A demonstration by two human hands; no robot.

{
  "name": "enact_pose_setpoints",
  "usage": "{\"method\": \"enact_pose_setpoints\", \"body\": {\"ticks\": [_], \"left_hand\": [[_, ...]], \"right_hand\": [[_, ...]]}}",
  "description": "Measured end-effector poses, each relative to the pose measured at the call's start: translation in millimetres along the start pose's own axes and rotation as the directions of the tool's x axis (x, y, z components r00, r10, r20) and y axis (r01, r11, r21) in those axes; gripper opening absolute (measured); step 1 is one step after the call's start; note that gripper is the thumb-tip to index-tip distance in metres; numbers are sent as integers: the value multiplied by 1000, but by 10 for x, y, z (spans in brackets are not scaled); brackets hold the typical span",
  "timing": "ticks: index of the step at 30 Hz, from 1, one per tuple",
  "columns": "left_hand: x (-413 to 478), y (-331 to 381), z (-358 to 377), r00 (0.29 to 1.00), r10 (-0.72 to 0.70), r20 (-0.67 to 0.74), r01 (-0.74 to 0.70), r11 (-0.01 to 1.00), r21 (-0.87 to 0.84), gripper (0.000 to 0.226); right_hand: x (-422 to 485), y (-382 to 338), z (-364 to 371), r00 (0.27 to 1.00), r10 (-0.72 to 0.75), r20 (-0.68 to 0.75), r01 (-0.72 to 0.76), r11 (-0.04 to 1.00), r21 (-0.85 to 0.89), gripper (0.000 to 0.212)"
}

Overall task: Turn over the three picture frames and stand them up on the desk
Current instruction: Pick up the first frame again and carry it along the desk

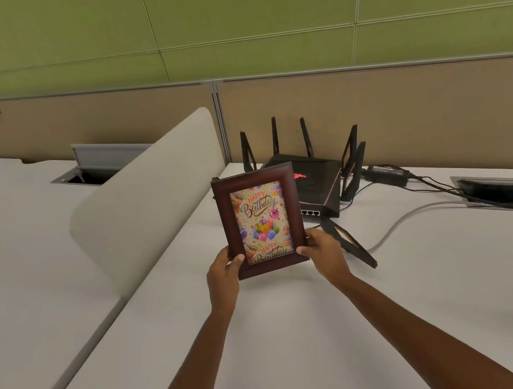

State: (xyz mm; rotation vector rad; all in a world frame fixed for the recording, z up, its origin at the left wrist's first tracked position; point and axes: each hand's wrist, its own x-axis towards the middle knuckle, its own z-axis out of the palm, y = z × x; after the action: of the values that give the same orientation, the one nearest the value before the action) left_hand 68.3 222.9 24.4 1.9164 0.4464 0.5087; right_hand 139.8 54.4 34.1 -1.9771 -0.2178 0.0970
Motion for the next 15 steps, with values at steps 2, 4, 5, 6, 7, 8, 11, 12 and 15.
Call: {"method": "enact_pose_setpoints", "body": {"ticks": [2, 4, 5, 6, 7, 8, 11, 12, 15], "left_hand": [[153, -43, -58, 1000, -8, -17, 8, 1000, 2, 32], [296, -81, -111, 999, -13, -36, 13, 1000, 7, 32], [360, -102, -135, 999, -14, -46, 15, 1000, 7, 32], [422, -124, -156, 998, -17, -56, 17, 1000, 2, 33], [477, -147, -176, 998, -18, -65, 18, 1000, -3, 33], [529, -169, -194, 997, -20, -74, 19, 1000, -7, 33], [669, -241, -235, 995, -29, -98, 27, 999, -23, 34], [706, -266, -243, 994, -38, -104, 35, 999, -31, 34], [780, -355, -253, 990, -68, -120, 63, 997, -47, 35]], "right_hand": [[143, -53, 125, 1000, 2, 18, -2, 1000, -6, 30], [279, -97, 242, 1000, 4, 29, -4, 1000, -2, 29], [342, -117, 296, 999, 6, 35, -6, 1000, 0, 30], [403, -135, 349, 999, 10, 42, -10, 1000, 6, 30], [461, -148, 401, 999, 13, 50, -14, 1000, 17, 30], [517, -157, 451, 998, 16, 59, -17, 999, 27, 30], [664, -176, 587, 996, 24, 88, -29, 998, 52, 32], [702, -179, 629, 995, 26, 97, -32, 998, 62, 33], [792, -174, 740, 993, 40, 112, -48, 996, 70, 35]]}}
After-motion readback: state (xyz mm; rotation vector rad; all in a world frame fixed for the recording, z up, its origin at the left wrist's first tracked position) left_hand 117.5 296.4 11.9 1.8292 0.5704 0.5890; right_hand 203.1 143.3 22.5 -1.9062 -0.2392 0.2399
